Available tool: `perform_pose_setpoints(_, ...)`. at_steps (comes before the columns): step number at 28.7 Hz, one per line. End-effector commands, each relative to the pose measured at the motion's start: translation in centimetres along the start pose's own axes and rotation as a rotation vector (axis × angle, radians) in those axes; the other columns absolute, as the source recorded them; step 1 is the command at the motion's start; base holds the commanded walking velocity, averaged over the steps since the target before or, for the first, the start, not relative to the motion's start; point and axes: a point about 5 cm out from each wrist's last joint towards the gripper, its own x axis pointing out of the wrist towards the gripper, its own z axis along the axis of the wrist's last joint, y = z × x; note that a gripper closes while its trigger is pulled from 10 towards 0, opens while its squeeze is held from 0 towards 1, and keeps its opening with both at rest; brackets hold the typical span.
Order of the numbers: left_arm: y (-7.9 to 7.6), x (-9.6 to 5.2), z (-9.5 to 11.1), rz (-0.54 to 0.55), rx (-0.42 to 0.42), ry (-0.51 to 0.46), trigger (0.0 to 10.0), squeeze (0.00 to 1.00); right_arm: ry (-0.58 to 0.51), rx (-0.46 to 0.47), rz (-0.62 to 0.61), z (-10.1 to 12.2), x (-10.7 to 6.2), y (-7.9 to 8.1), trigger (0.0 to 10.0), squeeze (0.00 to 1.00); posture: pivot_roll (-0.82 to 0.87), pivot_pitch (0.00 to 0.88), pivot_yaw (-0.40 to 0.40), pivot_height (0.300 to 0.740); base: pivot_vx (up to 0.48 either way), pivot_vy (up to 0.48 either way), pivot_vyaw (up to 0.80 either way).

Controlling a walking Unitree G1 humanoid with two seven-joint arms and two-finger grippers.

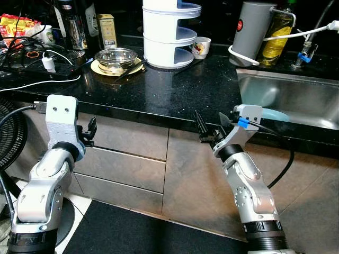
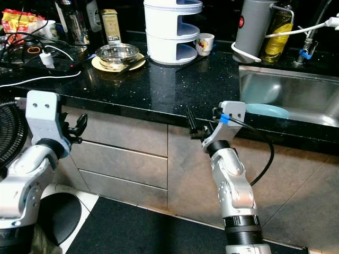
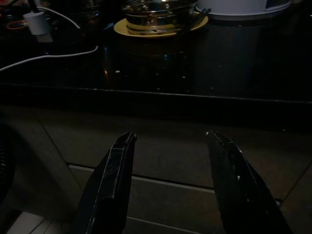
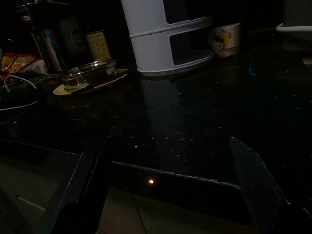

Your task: Kitchen organization

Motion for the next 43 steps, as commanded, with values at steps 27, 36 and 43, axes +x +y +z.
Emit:
perform_pose_setpoints(27,0.1,0.1,1.7,-0.002,-0.016,-0.101,10.0,0.00,-0.029,-0.059,0.022,1.3,1.6,0.4,10.0,0.00,0.06,0.167,-0.028,0.740,0.019,0.000,0.00)
perform_pose_setpoints(36,0.1,0.2,1.7,-0.003,-0.025,-0.107,10.0,0.00,-0.027,-0.059,0.020,1.2,1.5,0.3,10.0,0.00,0.06,0.167,-0.028,0.740,0.315,0.000,0.00)
perform_pose_setpoints(43,0.2,0.2,1.7,-0.002,-0.025,-0.107,10.0,0.00,-0.024,-0.059,0.019,1.1,1.5,0.2,10.0,0.00,0.06,0.170,-0.026,0.740,0.373,0.000,0.00)
